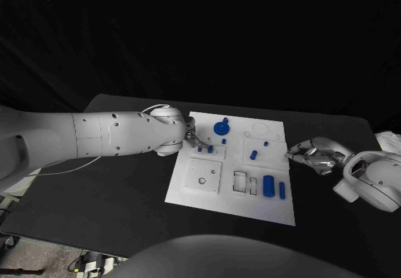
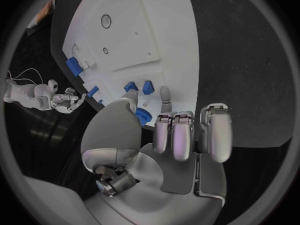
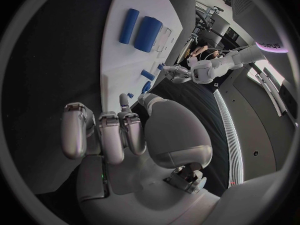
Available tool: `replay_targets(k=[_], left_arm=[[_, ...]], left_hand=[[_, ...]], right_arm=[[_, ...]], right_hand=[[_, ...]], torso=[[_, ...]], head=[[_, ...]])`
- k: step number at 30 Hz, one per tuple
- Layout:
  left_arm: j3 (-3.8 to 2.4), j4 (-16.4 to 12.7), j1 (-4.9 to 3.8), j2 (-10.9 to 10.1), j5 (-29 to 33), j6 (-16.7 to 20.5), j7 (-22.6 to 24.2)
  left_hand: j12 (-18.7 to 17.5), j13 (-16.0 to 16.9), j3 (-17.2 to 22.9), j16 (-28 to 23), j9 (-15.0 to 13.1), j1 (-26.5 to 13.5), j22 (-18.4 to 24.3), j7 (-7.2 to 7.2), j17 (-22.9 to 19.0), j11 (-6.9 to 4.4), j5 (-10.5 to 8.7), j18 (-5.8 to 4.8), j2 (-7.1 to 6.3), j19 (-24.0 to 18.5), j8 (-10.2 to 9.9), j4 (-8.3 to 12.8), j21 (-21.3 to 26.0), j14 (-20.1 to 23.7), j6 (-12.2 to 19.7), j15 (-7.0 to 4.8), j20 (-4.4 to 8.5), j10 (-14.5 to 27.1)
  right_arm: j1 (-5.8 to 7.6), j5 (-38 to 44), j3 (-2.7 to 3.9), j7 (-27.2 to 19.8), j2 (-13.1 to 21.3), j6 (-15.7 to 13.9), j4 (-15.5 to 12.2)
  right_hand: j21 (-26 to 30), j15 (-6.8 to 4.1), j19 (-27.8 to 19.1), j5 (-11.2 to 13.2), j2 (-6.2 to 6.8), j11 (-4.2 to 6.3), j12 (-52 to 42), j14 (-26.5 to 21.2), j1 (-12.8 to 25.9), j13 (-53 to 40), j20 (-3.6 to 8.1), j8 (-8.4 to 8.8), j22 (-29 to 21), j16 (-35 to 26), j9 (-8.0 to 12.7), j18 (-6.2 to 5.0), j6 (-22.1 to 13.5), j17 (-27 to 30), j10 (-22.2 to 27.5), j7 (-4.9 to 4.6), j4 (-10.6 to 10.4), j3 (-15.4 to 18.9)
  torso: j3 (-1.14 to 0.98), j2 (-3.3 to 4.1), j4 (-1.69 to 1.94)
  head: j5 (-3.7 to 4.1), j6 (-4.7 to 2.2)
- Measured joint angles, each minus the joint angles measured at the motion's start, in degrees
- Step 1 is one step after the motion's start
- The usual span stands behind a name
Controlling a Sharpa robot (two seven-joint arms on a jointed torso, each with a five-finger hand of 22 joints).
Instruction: Assemble the parts on the task board
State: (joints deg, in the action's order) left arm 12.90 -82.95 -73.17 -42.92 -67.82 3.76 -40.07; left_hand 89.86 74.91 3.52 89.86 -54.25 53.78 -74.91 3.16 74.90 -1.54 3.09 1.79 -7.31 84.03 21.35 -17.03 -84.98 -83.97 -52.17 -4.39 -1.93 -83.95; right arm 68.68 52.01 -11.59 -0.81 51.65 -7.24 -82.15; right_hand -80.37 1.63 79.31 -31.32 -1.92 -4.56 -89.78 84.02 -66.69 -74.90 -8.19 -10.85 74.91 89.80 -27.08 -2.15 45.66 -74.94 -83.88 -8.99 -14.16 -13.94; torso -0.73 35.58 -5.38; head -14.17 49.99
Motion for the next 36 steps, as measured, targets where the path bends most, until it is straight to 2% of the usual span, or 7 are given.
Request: replay_targets(k=[6, 15, 19, 21, 23, 28, 36], left_arm=[[0.12, -0.6, 0.32, -0.9, 0.0, 2.0, 0.4], [-0.02, -1.3, -0.38, -3.3, 0.4, 6.1, 2.6], [-0.06, -1.6, -1.41, -4.0, 1.8, 9.9, 7.3], [-0.07, -1.7, -1.89, -4.1, 3.1, 12.3, 11.1], [-0.08, -1.9, -2.41, -4.2, 4.8, 15.5, 16.3], [-0.11, -2.2, -3.1, -3.8, 7.7, 21.5, 27.8], [-0.11, -0.6, -3.1, 0.4, 0.8, 24.1, 37.0]], left_hand=[[0.0, 0.0, -4.2, 0.0, -0.4, -0.2, 0.0, 0.17, 0.0, 0.0, -0.1, 0.0, 0.81, 0.0, -0.5, 0.2, 0.0, 0.0, 0.8, 0.0, 0.0, 0.0], [0.0, 0.0, -4.0, 0.0, -0.8, 8.9, 0.0, -0.12, 0.0, 0.01, 9.29, -0.01, 3.98, -0.1, 0.1, 0.5, 0.0, 0.0, 0.7, 0.0, -0.12, 0.0], [-1.6, 0.0, -0.4, 0.0, 1.3, 15.7, 0.0, 0.94, 0.0, 1.55, 8.95, 0.19, 4.16, -0.9, -1.5, 0.3, 4.3, 0.0, 2.2, 1.3, -1.32, -0.1], [-7.9, 0.0, 2.0, -1.8, 3.6, 18.5, 0.0, 1.62, 0.0, 2.79, 7.52, 1.81, 3.63, -5.4, -2.5, 0.3, 9.5, 0.0, 2.8, 2.71, -2.1, 2.9], [-18.2, 0.0, 4.1, -8.6, 5.4, 21.1, 0.0, 2.58, 0.0, 3.75, 7.39, 1.81, 3.08, -9.6, -3.1, 0.3, 13.3, 5.4, 3.6, 3.85, -2.82, 14.2], [-48.0, -16.7, 11.0, -23.9, 10.6, 30.1, 0.0, 4.75, -7.8, 6.59, 8.11, 2.68, 1.69, -15.5, -6.2, 0.5, 17.6, 24.3, 5.5, 6.26, -4.33, 41.2], [-68.1, -42.2, 17.5, -19.1, 24.6, 34.9, 0.0, 2.85, -8.9, 4.55, 4.59, 1.32, -4.38, -0.1, -14.2, 0.6, 3.4, 3.3, 1.0, 2.12, -2.12, 39.2]], right_arm=[[-0.07, 0.0, 0.0, 0.0, 0.0, 0.0, 0.0], [-0.11, 0.0, 0.0, 0.0, 0.1, 0.0, 0.0], [-0.11, 0.0, 0.0, 0.0, 0.1, 0.0, 0.0], [-0.11, 0.0, 0.0, 0.0, 0.2, 0.0, 0.0], [-0.11, -0.1, 0.0, -0.1, 0.3, -0.1, -0.2], [-0.11, -0.1, 0.0, -0.2, 0.7, -0.3, -0.7], [-0.1, -0.2, 0.0, -0.5, 1.8, -0.7, -1.9]], right_hand=[[0.0, 0.0, 0.0, -0.2, 0.0, 0.0, 0.0, 0.0, 0.0, 0.0, 0.0, 0.0, 0.0, 0.0, 0.0, 0.0, 0.0, 0.0, 0.0, 0.0, 0.2, -0.2], [0.0, 0.0, 0.0, -0.2, -0.01, 0.0, 0.0, 0.0, 0.0, 0.0, 0.0, 0.0, 0.0, 0.0, 0.0, 0.0, 0.0, 0.0, 0.0, 0.0, 0.2, -0.2], [0.0, 0.0, 0.0, -0.2, -0.01, 0.0, 0.0, 0.0, 0.0, 0.0, 0.0, 0.0, 0.0, 0.0, 0.0, 0.0, 0.0, 0.0, 0.0, 0.0, 0.2, -0.2], [0.0, 0.0, 0.0, -0.2, -0.01, 0.0, 0.0, 0.0, 0.0, 0.0, 0.0, 0.0, 0.0, 0.0, 0.0, 0.0, 0.0, 0.0, 0.0, 0.0, 0.2, -0.2], [0.0, 0.0, 0.0, -0.2, -0.01, 0.0, 0.0, 0.0, 0.0, 0.0, 0.0, 0.0, 0.0, 0.0, 0.0, 0.0, 0.0, 0.0, 0.0, 0.0, 0.2, -0.2], [0.0, 0.0, 0.0, -0.2, -0.01, 0.0, 0.0, 0.0, 0.0, 0.0, 0.0, 0.0, 0.0, 0.0, 0.0, 0.0, 0.0, 0.0, 0.0, 0.0, 0.2, -0.2], [0.0, 0.0, 0.0, -0.2, -0.01, 0.0, 0.0, 0.0, 0.0, 0.0, 0.0, 0.0, 0.0, 0.0, 0.0, 0.0, 0.0, 0.0, 0.0, 0.0, 0.2, -0.2]], torso=[[-0.01, 0.03, 0.01], [-0.08, 0.02, 0.09], [-0.07, 0.02, 0.07], [-0.07, 0.02, 0.07], [-0.05, 0.03, 0.02], [-0.05, 0.14, -0.1], [-0.04, 0.7, -0.32]], head=[[0.08, 0.0], [0.12, 0.0], [0.27, 0.0], [0.36, 0.0], [0.4, 0.0], [0.63, 0.0], [1.15, 0.0]])
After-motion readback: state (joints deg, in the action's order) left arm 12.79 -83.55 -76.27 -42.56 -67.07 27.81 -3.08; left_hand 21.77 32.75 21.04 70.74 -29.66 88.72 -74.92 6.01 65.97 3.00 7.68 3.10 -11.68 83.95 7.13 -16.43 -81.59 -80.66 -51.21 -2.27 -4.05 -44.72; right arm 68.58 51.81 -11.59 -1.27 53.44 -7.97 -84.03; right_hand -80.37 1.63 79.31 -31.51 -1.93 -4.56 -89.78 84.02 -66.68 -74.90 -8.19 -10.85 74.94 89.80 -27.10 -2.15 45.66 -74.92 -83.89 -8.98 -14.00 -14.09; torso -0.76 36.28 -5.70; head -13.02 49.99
